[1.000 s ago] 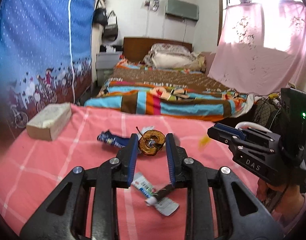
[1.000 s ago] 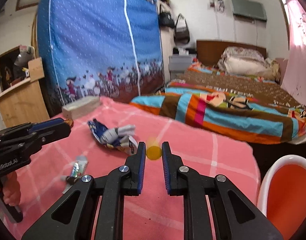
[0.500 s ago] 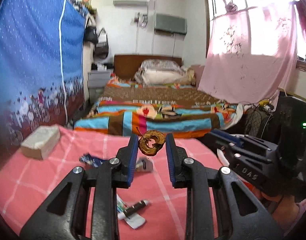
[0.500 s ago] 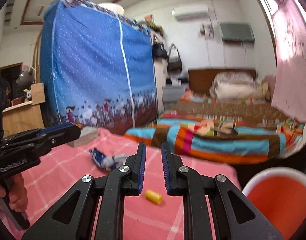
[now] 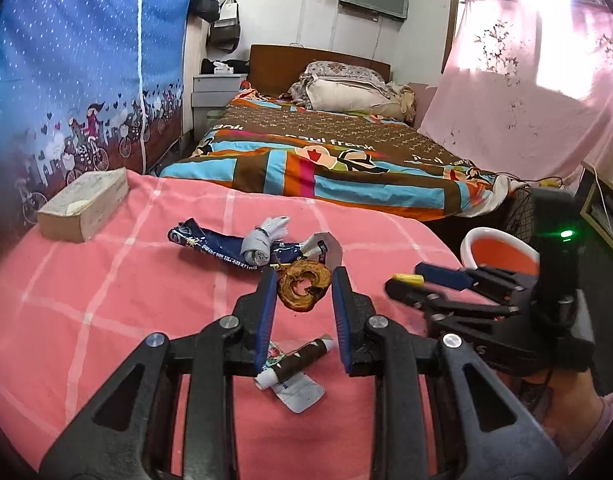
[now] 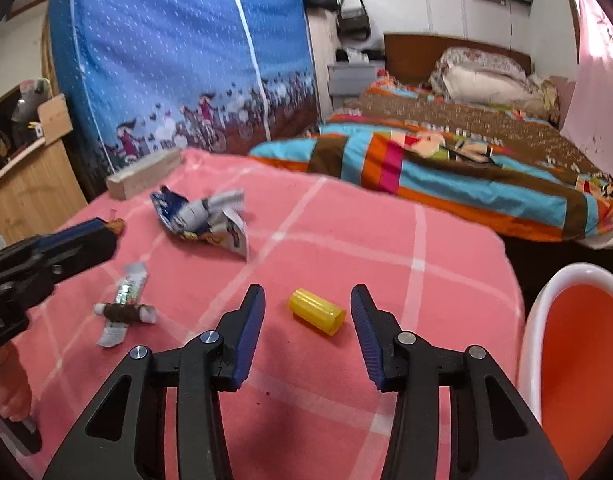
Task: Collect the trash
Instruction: 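Grasp the brown coil with the left tool while the right tool grasps the yellow earplug, then carry both items over the orange bucket and open both tools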
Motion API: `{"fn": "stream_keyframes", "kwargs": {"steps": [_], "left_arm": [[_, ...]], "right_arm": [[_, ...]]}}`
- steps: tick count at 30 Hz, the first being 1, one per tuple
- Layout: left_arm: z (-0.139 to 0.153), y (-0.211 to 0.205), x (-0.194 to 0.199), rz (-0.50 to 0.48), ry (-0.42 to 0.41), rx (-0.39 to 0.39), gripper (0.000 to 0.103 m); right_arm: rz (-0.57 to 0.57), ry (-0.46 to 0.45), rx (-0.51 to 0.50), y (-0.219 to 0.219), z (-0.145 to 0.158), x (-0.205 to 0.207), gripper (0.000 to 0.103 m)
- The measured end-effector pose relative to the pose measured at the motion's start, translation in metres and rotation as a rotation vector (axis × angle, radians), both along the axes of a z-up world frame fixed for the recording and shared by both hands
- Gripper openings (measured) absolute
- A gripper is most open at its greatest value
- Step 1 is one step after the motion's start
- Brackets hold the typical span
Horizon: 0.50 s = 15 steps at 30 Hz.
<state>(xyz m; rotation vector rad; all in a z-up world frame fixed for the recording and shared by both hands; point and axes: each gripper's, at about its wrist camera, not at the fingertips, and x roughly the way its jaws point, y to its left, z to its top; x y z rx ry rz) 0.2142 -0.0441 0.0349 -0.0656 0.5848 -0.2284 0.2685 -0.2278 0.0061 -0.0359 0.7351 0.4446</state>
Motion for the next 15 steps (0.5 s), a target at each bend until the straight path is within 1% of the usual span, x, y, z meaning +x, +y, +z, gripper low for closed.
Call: {"fn": "stream_keyframes", "kwargs": {"steps": [3,7,9,12,15], "left_arm": [[0.0,0.003,0.001,-0.006,0.004,-0.003,0.031],[-0.001,0.003,0.0,-0.011,0.008,-0.005,0.031],[0.0,0.003,-0.001,-0.008,0.002,-0.007,0.031],[0.001,0.005,-0.002,-0.008,-0.013,-0.009,0.031],[0.004,0.003,-0.007,-0.013,-0.046,-0.008,0.031]], "right_arm": [[-0.007,0.011,-0.022,0.004,-0.002,-0.001,0.03],[-0.011,0.0,-0.026,0.003,-0.002,-0.005,0.029],[-0.013,-0.021,-0.014,0.002,0.0,-0.009,0.029],[-0.018,-0.104,0.019,-0.005,0.013,-0.021,0.029],[-0.028,-0.235,0.065,-0.015,0.031,-0.042,0.029]]}}
